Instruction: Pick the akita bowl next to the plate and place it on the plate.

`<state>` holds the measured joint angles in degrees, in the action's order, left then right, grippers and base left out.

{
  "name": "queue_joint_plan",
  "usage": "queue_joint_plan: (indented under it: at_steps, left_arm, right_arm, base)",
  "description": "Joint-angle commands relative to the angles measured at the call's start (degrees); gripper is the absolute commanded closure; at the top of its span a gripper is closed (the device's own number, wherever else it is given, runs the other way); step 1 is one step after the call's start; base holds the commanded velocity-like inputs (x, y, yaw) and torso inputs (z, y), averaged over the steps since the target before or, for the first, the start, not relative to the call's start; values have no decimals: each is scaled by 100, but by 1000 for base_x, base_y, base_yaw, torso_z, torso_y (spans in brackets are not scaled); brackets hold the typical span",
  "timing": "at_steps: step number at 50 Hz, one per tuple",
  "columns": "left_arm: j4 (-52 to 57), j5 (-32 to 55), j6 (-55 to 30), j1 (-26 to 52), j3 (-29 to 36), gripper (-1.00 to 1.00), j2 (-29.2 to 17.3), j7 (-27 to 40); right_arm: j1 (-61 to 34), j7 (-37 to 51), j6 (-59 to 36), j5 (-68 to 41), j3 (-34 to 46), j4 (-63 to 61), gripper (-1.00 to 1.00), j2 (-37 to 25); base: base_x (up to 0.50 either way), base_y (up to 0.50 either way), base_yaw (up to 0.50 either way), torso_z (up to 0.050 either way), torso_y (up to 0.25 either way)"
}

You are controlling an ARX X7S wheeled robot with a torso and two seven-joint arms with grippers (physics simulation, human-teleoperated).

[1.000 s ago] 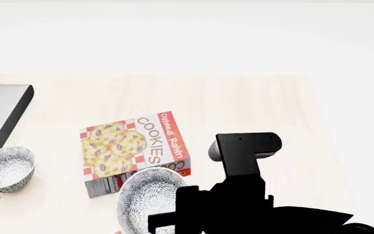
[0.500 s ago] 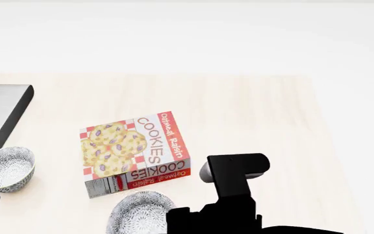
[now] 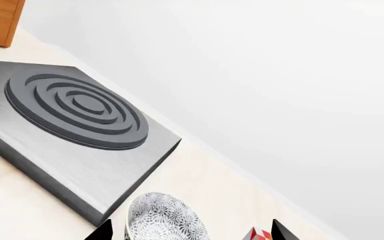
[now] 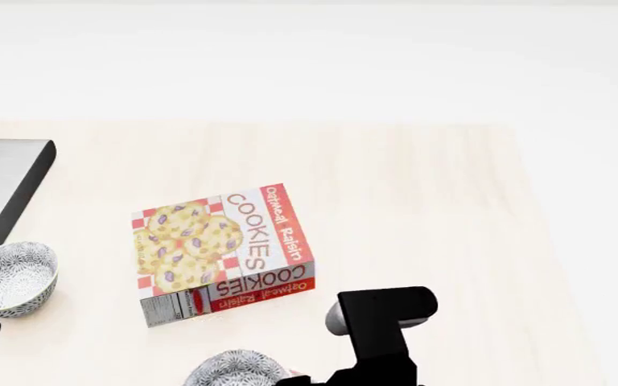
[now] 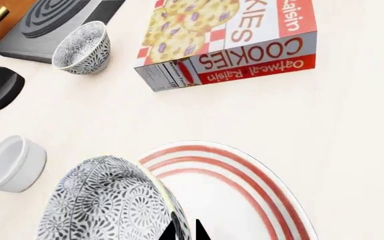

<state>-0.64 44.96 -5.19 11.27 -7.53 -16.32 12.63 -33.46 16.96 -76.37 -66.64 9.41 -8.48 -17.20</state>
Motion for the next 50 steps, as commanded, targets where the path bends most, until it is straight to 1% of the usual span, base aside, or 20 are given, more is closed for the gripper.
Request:
queue_joint_plan:
  at_steps: [1,11,24,50]
  left_arm:
    - [12,16,5,-6,11,-100,-15,16]
    - [21,29,16,-17,22,-100,-26,23]
    - [38,46,16,-21,40,-100,-41,42]
    - [-7,49,70,-21,75,-100,-53,37]
  right_arm:
    - [124,-152,176,15,105,39,100,-54]
    - [183,-205,249,46,200,79,100,-87]
    - [239,-468,535,360,508,312,100,-130]
    - [318,-639,893,593,771,610,100,-175]
  base:
    - [0,0,0,0,0]
    - [0,0,0,0,0]
    - [0,0,0,0,1]
    - [0,0,0,0,0]
